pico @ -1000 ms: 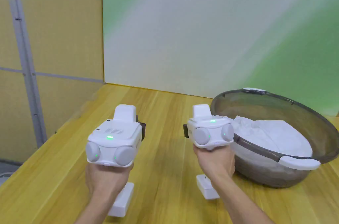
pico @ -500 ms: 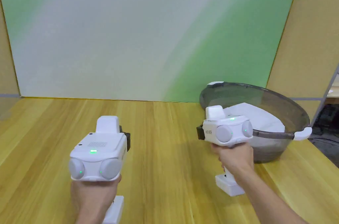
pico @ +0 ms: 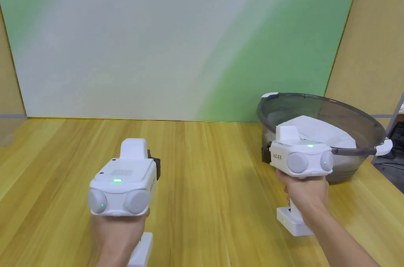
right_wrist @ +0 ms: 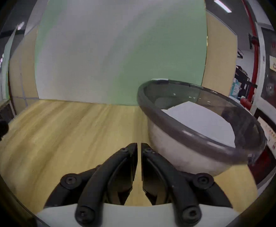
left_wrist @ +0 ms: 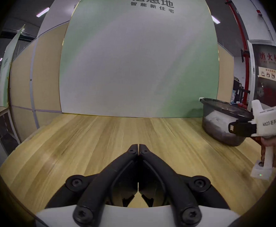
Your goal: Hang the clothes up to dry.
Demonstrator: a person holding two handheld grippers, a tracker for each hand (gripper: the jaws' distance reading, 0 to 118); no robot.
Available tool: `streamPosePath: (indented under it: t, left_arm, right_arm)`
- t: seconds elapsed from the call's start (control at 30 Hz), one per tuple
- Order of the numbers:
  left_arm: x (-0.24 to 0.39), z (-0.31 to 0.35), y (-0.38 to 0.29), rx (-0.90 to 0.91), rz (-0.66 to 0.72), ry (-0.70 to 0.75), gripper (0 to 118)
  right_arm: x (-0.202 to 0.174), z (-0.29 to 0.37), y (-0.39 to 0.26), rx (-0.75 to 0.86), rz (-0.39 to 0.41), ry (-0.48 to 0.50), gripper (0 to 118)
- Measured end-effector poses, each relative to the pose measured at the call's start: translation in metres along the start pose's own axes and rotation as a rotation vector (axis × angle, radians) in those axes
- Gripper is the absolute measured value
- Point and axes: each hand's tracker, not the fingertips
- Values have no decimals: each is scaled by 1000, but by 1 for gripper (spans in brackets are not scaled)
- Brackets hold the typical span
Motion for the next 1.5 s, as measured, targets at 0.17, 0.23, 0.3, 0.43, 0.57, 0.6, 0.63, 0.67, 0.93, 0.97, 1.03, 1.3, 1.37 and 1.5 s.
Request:
streamPosePath:
  t: [0.17, 0.23, 0.3, 0.43, 0.57, 0.6, 0.63, 0.67, 0.93, 0.97, 1.03, 1.3, 1.37, 1.5]
  left_arm:
    - [-23, 23, 3, 59, -23, 50, 0]
    - [-35, 34, 4, 72, -43, 77, 0]
    - [-45, 49, 4, 78, -99, 113, 0]
    - [-63, 84, 4, 143, -72, 156, 0]
    - [-74, 106, 3, 159, -87, 195, 0]
    - [-78, 110, 5, 158, -70, 187, 0]
    - [-81, 113, 5, 173, -34, 162, 0]
    - [-83, 114, 6, 168, -29, 165, 0]
    - [-78, 107, 11, 157, -66, -83, 0]
    - [-72, 106, 11, 173, -106, -206, 0]
    - [-56, 100, 17, 119, -129, -506, 0]
    - [57, 79, 38, 52, -216, -856, 0]
    - [71, 68, 45, 20, -190, -829, 0]
    - [90, 44, 60, 0, -197, -811, 0]
  right_arm:
    - [-32, 47, -6, 166, -71, 31, 10]
    - [-43, 62, -6, 162, -65, 34, 10]
    - [-54, 74, -5, 155, -47, 31, 10]
    - [-68, 103, -11, 193, -1, 9, 10]
    - [-75, 122, -22, 246, 14, -6, 10]
    - [-76, 126, -22, 248, 8, -4, 10]
    - [-77, 128, -21, 240, 6, -1, 10]
    - [-78, 130, -21, 234, 6, 4, 10]
    - [-76, 146, -19, 187, 22, 30, 10]
    - [-73, 149, -19, 159, 11, 38, 10]
    - [-61, 154, -19, 102, -19, 53, 10]
    - [-4, 164, -15, -8, -73, 23, 10]
    - [7, 163, -5, -15, -75, 17, 10]
    - [31, 138, 31, -29, -30, -2, 10]
